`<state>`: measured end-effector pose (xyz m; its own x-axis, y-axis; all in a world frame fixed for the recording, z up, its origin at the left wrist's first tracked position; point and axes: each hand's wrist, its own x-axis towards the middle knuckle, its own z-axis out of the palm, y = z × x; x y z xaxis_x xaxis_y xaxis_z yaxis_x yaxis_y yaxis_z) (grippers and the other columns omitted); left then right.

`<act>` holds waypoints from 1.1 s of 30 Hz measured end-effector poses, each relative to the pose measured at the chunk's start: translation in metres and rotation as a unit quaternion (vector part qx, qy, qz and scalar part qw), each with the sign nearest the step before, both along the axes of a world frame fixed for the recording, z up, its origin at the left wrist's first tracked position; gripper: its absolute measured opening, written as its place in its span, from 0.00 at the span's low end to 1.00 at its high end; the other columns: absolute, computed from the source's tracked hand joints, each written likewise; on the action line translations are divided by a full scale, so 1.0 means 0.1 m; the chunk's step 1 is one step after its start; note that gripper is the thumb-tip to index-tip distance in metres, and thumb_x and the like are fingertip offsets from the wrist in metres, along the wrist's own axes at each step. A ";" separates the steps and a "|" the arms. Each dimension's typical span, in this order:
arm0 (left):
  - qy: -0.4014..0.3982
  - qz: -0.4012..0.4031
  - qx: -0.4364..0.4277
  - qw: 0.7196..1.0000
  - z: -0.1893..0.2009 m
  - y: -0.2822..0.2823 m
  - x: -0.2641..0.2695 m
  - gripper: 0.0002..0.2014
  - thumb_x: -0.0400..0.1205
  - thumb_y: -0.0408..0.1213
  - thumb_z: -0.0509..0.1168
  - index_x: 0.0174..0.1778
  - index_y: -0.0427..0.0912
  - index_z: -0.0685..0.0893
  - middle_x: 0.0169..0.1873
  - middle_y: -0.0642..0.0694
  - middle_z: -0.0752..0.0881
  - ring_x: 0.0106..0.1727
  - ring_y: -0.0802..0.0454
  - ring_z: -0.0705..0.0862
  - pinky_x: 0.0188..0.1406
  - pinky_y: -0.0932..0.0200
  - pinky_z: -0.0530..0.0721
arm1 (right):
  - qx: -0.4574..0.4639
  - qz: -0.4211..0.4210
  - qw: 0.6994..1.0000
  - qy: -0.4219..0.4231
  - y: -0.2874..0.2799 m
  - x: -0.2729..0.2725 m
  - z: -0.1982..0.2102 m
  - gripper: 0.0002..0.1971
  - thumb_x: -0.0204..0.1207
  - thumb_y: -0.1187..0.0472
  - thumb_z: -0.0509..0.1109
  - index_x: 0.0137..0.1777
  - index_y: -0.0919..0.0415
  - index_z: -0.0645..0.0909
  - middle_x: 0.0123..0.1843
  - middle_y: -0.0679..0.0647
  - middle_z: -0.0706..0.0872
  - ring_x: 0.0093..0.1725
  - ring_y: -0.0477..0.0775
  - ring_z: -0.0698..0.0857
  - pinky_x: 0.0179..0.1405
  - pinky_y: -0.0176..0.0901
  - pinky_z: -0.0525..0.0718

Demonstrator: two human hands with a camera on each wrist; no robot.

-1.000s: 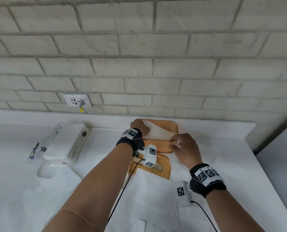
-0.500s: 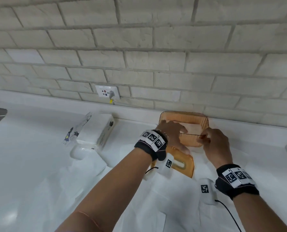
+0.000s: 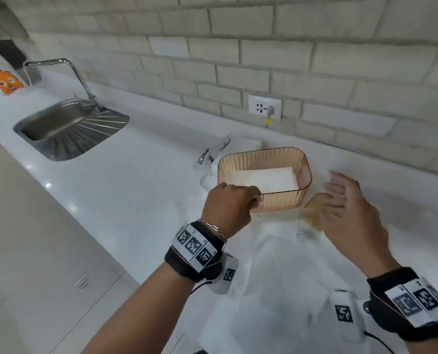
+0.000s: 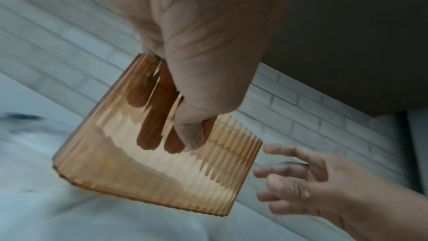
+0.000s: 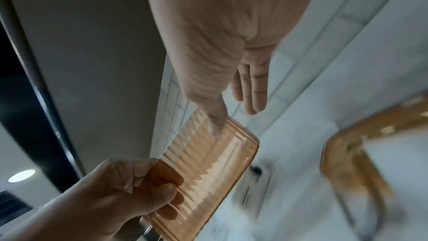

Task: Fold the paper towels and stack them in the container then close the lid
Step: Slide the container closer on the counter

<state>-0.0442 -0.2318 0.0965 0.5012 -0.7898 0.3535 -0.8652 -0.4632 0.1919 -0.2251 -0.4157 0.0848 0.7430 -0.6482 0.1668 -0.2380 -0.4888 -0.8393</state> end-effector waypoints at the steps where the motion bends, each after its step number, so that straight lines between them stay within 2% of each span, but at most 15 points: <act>1: 0.004 0.036 0.015 0.999 -0.04 0.27 0.07 0.05 0.76 0.34 0.76 0.42 0.50 0.91 0.30 0.51 0.92 0.30 0.42 0.89 0.35 0.61 0.71 | -0.017 0.034 0.999 0.031 0.15 0.10 -0.10 0.38 0.73 0.53 0.85 0.81 0.45 0.72 0.73 0.43 0.81 0.64 0.47 0.87 0.57 0.33 0.81; 4: 0.026 0.149 0.037 0.988 -0.20 1.05 0.31 0.06 0.78 0.34 0.75 0.43 0.52 0.92 0.32 0.51 0.93 0.31 0.40 0.90 0.35 0.60 0.68 | -0.083 0.177 0.968 0.155 0.64 0.45 -0.41 0.33 0.76 0.40 0.80 0.80 0.41 0.75 0.83 0.39 0.73 0.80 0.47 0.74 0.76 0.44 0.74; 7: 0.042 0.230 0.049 0.971 -0.31 1.66 0.54 0.06 0.80 0.35 0.75 0.45 0.52 0.94 0.34 0.51 0.94 0.35 0.39 0.91 0.37 0.59 0.70 | -0.140 0.301 0.912 0.240 1.18 0.90 -0.61 0.36 0.79 0.32 0.72 0.86 0.36 0.67 0.92 0.41 0.60 0.89 0.50 0.61 0.89 0.49 0.59; 11: 0.052 0.278 0.060 0.957 -0.41 2.24 0.83 0.06 0.82 0.34 0.74 0.46 0.51 0.94 0.34 0.49 0.94 0.34 0.39 0.90 0.38 0.57 0.74 | -0.219 0.386 0.858 0.261 1.91 1.62 -0.79 0.37 0.86 0.32 0.62 0.91 0.40 0.58 0.95 0.49 0.47 0.93 0.57 0.49 0.91 0.55 0.47; 13: 0.054 0.290 0.051 0.954 -0.47 2.42 0.95 0.05 0.82 0.36 0.74 0.47 0.52 0.94 0.34 0.50 0.94 0.34 0.38 0.90 0.37 0.57 0.79 | -0.265 0.395 0.835 0.278 2.15 1.94 -0.92 0.37 0.87 0.31 0.57 0.92 0.40 0.54 0.95 0.52 0.43 0.94 0.60 0.45 0.92 0.62 0.44; 16: 0.050 0.296 0.034 0.953 -0.51 2.57 1.14 0.05 0.82 0.35 0.75 0.46 0.50 0.94 0.32 0.49 0.94 0.32 0.38 0.90 0.37 0.57 0.76 | -0.296 0.397 0.803 0.330 2.28 2.18 -1.13 0.39 0.86 0.28 0.52 0.93 0.38 0.47 0.95 0.52 0.38 0.94 0.61 0.39 0.91 0.69 0.40; 20: 0.041 0.277 0.013 0.960 -0.54 2.60 1.33 0.05 0.79 0.32 0.77 0.44 0.48 0.94 0.29 0.48 0.93 0.28 0.38 0.89 0.37 0.58 0.73 | -0.285 0.399 0.799 0.346 2.16 2.02 -1.12 0.39 0.85 0.29 0.56 0.92 0.37 0.47 0.95 0.48 0.38 0.94 0.58 0.39 0.91 0.67 0.41; 25: 0.055 0.238 0.007 0.970 -0.64 2.44 1.40 0.07 0.75 0.30 0.81 0.40 0.47 0.93 0.25 0.48 0.90 0.23 0.38 0.86 0.35 0.59 0.70 | -0.256 0.381 0.811 0.364 1.82 1.46 -1.07 0.39 0.84 0.28 0.58 0.92 0.33 0.48 0.94 0.44 0.36 0.93 0.52 0.37 0.92 0.60 0.39; 29: 0.061 0.192 0.022 0.979 -0.71 2.23 1.29 0.11 0.68 0.29 0.85 0.35 0.48 0.92 0.22 0.50 0.90 0.19 0.41 0.84 0.30 0.60 0.68 | -0.236 0.355 0.820 0.381 1.61 1.06 -1.02 0.39 0.82 0.26 0.59 0.90 0.28 0.48 0.92 0.37 0.33 0.92 0.45 0.34 0.91 0.52 0.37; 33: 0.063 0.134 0.031 0.989 -0.78 2.01 1.08 0.12 0.67 0.30 0.85 0.34 0.50 0.92 0.22 0.51 0.89 0.18 0.44 0.84 0.27 0.62 0.67 | -0.217 0.341 0.829 0.386 1.50 0.78 -0.99 0.38 0.81 0.26 0.61 0.88 0.25 0.51 0.91 0.33 0.34 0.92 0.42 0.35 0.91 0.48 0.42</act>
